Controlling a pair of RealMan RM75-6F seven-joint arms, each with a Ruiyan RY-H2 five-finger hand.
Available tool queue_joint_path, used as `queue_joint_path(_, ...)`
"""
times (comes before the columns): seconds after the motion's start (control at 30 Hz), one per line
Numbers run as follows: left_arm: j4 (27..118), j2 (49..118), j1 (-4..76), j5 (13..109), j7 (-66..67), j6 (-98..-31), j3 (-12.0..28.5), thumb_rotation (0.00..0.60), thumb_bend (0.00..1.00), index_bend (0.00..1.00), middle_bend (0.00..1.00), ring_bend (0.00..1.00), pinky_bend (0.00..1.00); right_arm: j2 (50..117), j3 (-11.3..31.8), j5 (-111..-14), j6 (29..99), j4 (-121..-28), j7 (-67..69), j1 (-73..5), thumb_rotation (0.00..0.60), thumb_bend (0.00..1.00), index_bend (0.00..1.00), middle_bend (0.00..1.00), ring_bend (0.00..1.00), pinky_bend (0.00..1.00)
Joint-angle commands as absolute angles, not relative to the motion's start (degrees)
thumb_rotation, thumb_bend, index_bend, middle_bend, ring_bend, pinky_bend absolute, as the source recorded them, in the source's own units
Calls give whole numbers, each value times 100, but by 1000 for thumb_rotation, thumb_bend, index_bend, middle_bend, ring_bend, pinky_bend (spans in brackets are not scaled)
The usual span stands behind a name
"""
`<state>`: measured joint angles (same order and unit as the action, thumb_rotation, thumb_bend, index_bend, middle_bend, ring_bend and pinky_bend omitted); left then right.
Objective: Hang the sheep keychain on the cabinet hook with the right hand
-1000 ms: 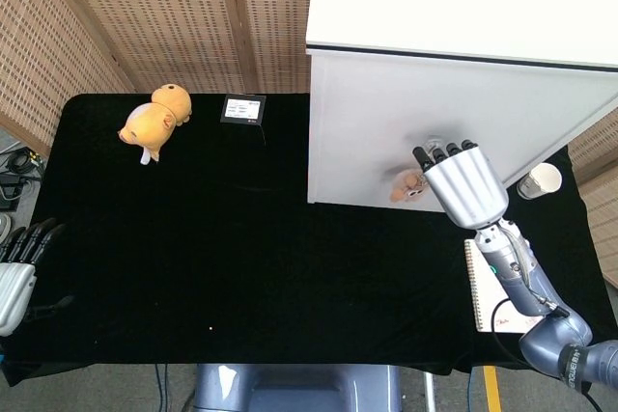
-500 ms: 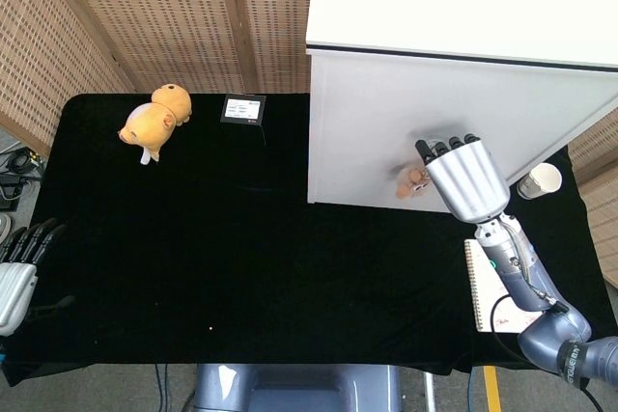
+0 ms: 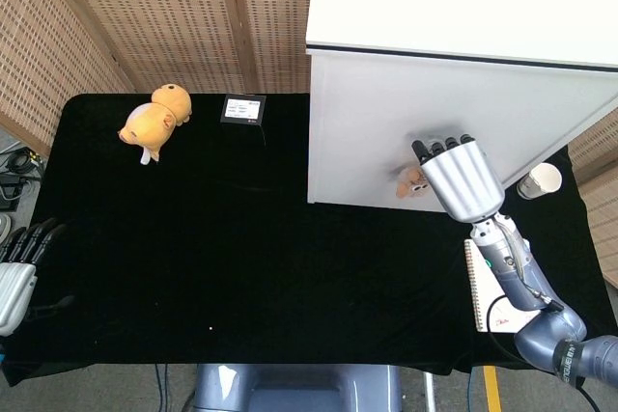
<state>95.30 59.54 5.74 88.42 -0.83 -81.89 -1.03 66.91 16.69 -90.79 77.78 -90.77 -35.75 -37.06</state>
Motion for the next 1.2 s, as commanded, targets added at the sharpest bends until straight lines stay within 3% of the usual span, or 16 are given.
queue_joint_path(0.03, 9532, 5952, 575, 8844, -83, -8189, -103, 600, 0, 0, 0, 0, 0, 6691, 1669, -9057, 7772, -9080, -3604, -3704, 600, 567, 738, 948, 924, 1000)
queue_joint_path(0.1, 9533, 5952, 575, 8846, -80, -8190, -102, 600, 0, 0, 0, 0, 0, 6696, 1681, -9024, 7785, -9094, -3641, -3697, 600, 511, 705, 947, 924, 1000)
queue_joint_path(0.23, 9538, 5950, 572, 8844, -77, -8196, -101, 600, 0, 0, 0, 0, 0, 6737, 1711, -9019, 7889, -9088, -3708, -3678, 600, 278, 640, 947, 924, 1000)
queue_joint_path(0.3, 9534, 5952, 573, 8844, -76, -8193, -101, 600, 0, 0, 0, 0, 0, 6751, 1715, -9032, 7930, -9084, -3712, -3671, 600, 236, 638, 947, 924, 1000)
queue_joint_path(0.73, 9537, 5951, 572, 8864, -83, -8198, -110, 600, 0, 0, 0, 0, 0, 6432, 1711, -9416, 8437, -9419, -3480, -3446, 600, 231, 663, 947, 924, 1000)
queue_joint_path(0.93, 9549, 5940, 565, 8912, -94, -8220, -127, 600, 0, 0, 0, 0, 0, 6098, 1411, -9790, 8959, -9687, -2940, -2950, 600, 230, 659, 911, 902, 1000)
queue_joint_path(1.1, 9560, 5928, 545, 8977, -107, -8274, -147, 600, 0, 0, 0, 0, 0, 5929, 988, -9819, 9412, -9888, -2451, -2287, 600, 175, 583, 754, 764, 955)
queue_joint_path(1.17, 9564, 5926, 535, 9023, -107, -8306, -160, 600, 0, 0, 0, 0, 0, 5893, 779, -9712, 9545, -9987, -2352, -1961, 600, 117, 530, 644, 657, 821)
queue_joint_path(1.2, 9567, 5925, 529, 9042, -108, -8324, -165, 600, 0, 0, 0, 0, 0, 5881, 699, -9666, 9594, -10034, -2346, -1831, 600, 69, 492, 561, 570, 707)
